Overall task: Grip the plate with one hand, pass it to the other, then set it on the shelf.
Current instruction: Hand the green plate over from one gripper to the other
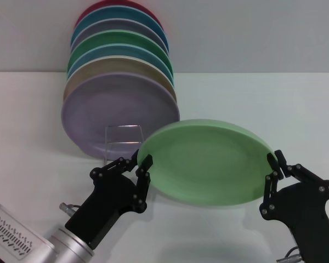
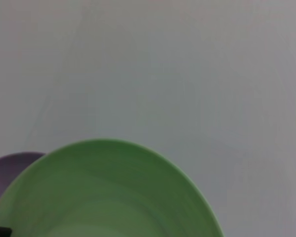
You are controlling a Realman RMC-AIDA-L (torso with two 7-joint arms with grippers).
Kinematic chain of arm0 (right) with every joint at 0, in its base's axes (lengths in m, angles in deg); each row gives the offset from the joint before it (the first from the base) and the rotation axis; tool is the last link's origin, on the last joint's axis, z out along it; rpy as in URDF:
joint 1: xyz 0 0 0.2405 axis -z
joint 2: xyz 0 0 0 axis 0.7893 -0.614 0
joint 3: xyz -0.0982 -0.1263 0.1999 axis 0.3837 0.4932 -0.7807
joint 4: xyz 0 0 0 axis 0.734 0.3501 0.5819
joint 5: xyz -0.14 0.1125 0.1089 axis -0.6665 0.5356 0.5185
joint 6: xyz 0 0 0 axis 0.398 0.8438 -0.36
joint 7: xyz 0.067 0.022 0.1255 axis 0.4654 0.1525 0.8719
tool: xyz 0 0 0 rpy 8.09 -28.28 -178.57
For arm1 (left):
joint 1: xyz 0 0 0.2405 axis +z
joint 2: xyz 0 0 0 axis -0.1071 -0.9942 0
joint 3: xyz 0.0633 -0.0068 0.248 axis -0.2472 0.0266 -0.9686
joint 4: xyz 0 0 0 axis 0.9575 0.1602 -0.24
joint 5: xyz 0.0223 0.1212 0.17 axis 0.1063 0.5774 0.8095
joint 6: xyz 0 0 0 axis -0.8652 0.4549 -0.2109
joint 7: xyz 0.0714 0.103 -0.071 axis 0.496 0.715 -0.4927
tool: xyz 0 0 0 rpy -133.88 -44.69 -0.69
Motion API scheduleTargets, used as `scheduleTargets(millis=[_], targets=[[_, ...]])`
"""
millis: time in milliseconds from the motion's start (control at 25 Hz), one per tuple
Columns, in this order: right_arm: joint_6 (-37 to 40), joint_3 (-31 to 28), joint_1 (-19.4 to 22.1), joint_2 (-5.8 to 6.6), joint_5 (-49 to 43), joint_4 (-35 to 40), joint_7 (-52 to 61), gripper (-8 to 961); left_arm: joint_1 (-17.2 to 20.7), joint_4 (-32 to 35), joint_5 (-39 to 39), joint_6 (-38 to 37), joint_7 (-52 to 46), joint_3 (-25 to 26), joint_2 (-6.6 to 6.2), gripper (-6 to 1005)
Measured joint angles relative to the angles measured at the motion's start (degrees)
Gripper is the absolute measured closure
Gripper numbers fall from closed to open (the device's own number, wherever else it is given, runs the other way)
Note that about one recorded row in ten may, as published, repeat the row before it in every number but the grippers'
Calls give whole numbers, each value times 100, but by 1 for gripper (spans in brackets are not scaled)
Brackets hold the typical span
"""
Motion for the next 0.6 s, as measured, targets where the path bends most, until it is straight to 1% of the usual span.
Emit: scheduleTargets(millis=[160, 600], targets=[[1, 1, -7, 0, 0, 0, 0, 934, 0, -2, 0, 0, 0, 0, 0, 842], [1, 1, -3, 8, 0, 10, 0, 935, 0, 4, 0, 5, -23, 43, 0, 848]])
